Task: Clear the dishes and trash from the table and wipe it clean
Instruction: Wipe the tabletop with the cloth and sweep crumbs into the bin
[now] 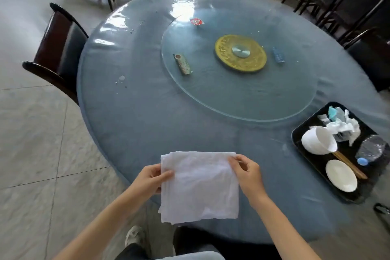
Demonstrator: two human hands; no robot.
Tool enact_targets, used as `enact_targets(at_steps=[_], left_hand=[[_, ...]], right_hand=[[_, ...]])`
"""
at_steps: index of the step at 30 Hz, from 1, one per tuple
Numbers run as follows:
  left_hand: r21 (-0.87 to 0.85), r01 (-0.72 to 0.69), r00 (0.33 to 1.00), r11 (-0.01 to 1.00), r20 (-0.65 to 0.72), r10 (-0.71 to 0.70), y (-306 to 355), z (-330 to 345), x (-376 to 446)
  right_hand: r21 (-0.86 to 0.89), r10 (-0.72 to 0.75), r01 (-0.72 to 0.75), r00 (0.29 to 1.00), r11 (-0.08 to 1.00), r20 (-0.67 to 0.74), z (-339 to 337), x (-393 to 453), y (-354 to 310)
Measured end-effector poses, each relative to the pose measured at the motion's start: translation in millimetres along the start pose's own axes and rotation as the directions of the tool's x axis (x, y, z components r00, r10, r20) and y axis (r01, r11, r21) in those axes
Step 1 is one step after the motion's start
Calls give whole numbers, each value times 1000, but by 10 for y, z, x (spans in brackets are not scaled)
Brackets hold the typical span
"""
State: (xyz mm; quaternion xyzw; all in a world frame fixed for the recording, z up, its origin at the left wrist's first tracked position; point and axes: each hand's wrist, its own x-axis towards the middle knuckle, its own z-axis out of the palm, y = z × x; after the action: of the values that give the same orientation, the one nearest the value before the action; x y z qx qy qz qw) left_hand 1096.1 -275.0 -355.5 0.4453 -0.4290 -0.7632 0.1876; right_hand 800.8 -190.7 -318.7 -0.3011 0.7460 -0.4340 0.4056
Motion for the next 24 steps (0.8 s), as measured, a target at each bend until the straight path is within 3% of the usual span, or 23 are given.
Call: enact_targets(at_steps=[6, 9, 12, 14, 16, 20, 24], left_hand=[[-162, 212, 951, 964, -195, -241, -565, 5, 311], [-273, 201, 923, 941, -268, -276, -651, -2, 311], [-334, 152, 949, 930, -214, -232, -622, 48, 208], [-350, 109, 978, 930, -128, -163, -572, 107, 135], [-360, 79, 994, 929, -48, -103, -515, 180, 89], [-346, 72, 997, 936, 43, -60, -436, 270, 35], [-316, 57, 996, 947, 80, -33, -433, 267, 24]], right_hand=[[-253, 156, -144, 987, 957, 28, 394, 545, 352], [-499, 66, -35, 997, 866, 44, 661, 474, 348], [-427, 25, 125, 944, 895, 329, 940, 229, 256], [-320, 90, 88, 860, 943, 502, 1071, 55, 194], [-290, 67, 104, 850, 951, 523, 1124, -52, 160], [-324, -7, 170, 894, 931, 448, 1060, -101, 130], [-352, -72, 245, 896, 903, 438, 883, -52, 64]])
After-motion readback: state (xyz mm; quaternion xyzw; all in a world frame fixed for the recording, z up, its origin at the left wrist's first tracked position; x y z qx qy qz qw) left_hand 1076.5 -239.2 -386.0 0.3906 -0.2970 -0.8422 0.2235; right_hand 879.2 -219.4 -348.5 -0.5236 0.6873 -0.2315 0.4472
